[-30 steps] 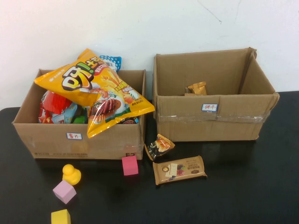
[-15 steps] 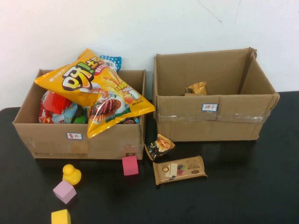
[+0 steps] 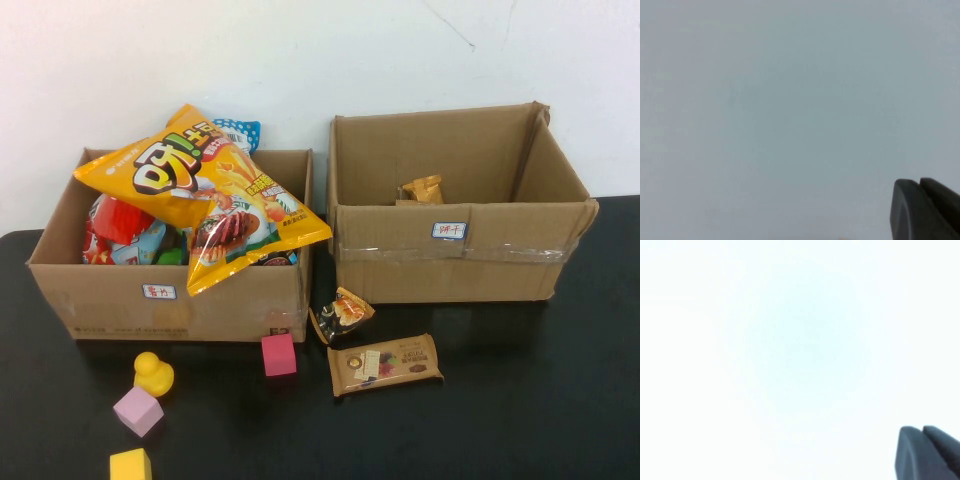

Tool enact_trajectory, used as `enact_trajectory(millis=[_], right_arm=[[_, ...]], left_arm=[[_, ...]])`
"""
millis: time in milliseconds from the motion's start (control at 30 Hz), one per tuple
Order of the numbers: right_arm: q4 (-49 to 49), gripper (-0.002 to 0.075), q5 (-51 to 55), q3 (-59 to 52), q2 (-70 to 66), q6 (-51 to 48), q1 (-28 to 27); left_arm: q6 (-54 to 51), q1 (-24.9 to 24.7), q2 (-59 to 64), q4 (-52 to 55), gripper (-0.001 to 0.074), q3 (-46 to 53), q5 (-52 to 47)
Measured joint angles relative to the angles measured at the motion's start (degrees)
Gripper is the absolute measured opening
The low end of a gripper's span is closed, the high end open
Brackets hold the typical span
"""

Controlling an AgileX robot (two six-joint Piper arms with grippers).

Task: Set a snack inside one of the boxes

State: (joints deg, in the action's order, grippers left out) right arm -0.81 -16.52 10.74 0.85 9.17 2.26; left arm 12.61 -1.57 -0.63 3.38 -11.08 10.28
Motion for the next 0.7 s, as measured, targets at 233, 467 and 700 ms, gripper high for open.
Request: enact_trajectory(millis=[233, 467, 700], right_arm=[[-0.04, 0.0000, 16.52, 5.48, -4.48, 2.91, -0.14], [-0.04, 0.0000, 21.01, 5.48, -8.74, 4.85, -0.14], [-0.04, 0.0000, 21.90, 5.58, -11.70, -0.05, -0.14]], left_arm=[[0.82, 0.00, 4.90, -1.34, -0.0002, -7.78, -26.26], [0.95, 0.00, 7.66, -3.82, -0.0002, -7.89, -39.05], [1.25, 0.00, 7.66, -2.42, -0.0002, -3.89, -36.68]])
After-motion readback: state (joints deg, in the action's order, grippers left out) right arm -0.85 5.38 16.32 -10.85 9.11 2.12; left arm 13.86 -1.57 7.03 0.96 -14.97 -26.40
